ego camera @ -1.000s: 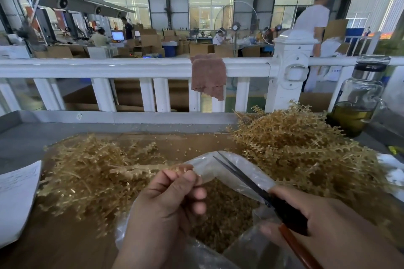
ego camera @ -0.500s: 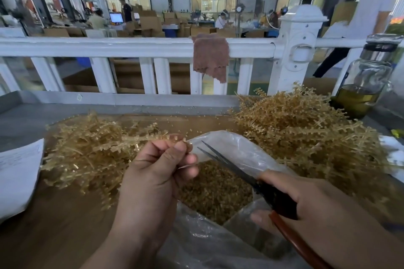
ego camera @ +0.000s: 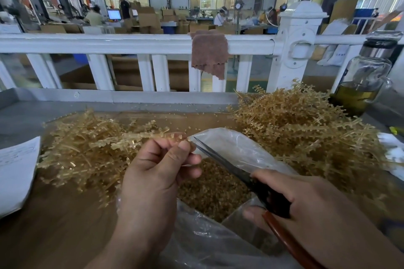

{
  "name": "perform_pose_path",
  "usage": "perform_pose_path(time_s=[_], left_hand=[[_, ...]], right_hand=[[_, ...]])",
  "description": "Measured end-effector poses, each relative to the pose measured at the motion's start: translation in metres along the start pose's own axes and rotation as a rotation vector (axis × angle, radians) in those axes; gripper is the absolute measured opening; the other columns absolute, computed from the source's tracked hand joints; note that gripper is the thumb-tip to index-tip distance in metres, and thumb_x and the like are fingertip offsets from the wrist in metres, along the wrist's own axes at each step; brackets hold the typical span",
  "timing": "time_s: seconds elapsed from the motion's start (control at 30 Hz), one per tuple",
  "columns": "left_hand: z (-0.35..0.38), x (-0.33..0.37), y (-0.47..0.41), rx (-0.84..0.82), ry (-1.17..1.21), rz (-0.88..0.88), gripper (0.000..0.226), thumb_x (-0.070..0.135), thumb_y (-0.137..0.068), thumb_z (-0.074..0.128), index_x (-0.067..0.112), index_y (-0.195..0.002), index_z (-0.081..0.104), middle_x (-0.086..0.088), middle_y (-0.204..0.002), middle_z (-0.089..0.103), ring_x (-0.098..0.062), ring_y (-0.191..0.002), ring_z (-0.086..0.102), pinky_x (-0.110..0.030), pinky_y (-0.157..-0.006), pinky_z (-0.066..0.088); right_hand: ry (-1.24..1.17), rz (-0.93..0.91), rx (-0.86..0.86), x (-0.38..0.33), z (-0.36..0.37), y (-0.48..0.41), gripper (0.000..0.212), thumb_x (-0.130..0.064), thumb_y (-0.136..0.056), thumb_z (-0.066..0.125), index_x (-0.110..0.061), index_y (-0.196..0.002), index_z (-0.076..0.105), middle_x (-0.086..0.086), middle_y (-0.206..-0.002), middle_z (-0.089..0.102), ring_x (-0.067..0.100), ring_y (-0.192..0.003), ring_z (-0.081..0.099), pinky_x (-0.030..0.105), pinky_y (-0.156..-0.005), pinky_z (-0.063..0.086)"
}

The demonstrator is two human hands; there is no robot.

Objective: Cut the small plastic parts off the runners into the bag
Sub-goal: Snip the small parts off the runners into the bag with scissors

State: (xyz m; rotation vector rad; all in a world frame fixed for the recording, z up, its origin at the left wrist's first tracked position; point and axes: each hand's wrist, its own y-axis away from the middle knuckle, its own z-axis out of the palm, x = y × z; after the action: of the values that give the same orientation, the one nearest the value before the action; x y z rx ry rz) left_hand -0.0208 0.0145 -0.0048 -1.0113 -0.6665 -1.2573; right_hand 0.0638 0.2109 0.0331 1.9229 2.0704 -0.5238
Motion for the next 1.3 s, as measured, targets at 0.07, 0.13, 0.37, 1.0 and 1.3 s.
perform_pose_path(time_s=[0.07, 0.13, 0.37, 1.0, 1.3], left_hand=[[0.0003, -0.0002, -0.0003, 0.002, -0.009, 0.010, 0.007, 0.030, -0.071, 0.075, 0.031, -0.066, 0.070, -0.004, -0.073, 0.071, -0.016, -0.070, 0.071, -0.023, -0.058, 0.056], [0.0004, 0.0000, -0.0009, 0.002, -0.008, 0.018, 0.007, 0.030, -0.071, 0.075, 0.031, -0.066, 0.070, -0.004, -0.073, 0.071, -0.015, -0.069, 0.071, -0.022, -0.057, 0.055], [0.0004, 0.0009, -0.0010, -0.001, -0.016, 0.034, 0.008, 0.027, -0.073, 0.072, 0.030, -0.066, 0.070, -0.003, -0.074, 0.071, -0.017, -0.070, 0.072, -0.023, -0.057, 0.056], [0.0003, -0.0022, -0.0008, -0.003, -0.056, 0.028, 0.010, 0.027, -0.079, 0.071, 0.030, -0.069, 0.071, -0.008, -0.074, 0.073, -0.018, -0.070, 0.072, -0.023, -0.061, 0.056], [0.0004, -0.0028, -0.0011, -0.018, -0.038, 0.013, 0.011, 0.026, -0.078, 0.071, 0.030, -0.067, 0.071, -0.005, -0.073, 0.071, -0.018, -0.070, 0.071, -0.023, -0.059, 0.056]], right_hand=[[0.005, -0.010, 0.000, 0.0004, -0.0001, 0.0002, 0.056, -0.083, -0.067, 0.049, -0.057, -0.117, 0.045, -0.041, -0.098, 0.057, -0.014, -0.087, 0.058, 0.012, -0.075, 0.048], [0.004, -0.018, -0.003, 0.0002, -0.0004, 0.0003, 0.056, -0.081, -0.067, 0.049, -0.055, -0.116, 0.047, -0.042, -0.098, 0.057, -0.013, -0.087, 0.058, 0.012, -0.076, 0.048], [0.012, -0.033, 0.013, 0.0008, -0.0003, -0.0017, 0.057, -0.081, -0.065, 0.049, -0.053, -0.115, 0.053, -0.036, -0.092, 0.062, -0.012, -0.084, 0.060, 0.008, -0.074, 0.045], [0.016, -0.047, 0.054, 0.0050, 0.0014, -0.0020, 0.066, -0.085, -0.066, 0.048, -0.052, -0.123, 0.046, -0.031, -0.095, 0.066, -0.012, -0.088, 0.060, 0.013, -0.080, 0.046], [0.030, -0.037, 0.057, 0.0054, -0.0003, -0.0023, 0.053, -0.075, -0.069, 0.051, -0.045, -0.113, 0.057, -0.024, -0.085, 0.067, -0.009, -0.082, 0.060, 0.013, -0.071, 0.047]])
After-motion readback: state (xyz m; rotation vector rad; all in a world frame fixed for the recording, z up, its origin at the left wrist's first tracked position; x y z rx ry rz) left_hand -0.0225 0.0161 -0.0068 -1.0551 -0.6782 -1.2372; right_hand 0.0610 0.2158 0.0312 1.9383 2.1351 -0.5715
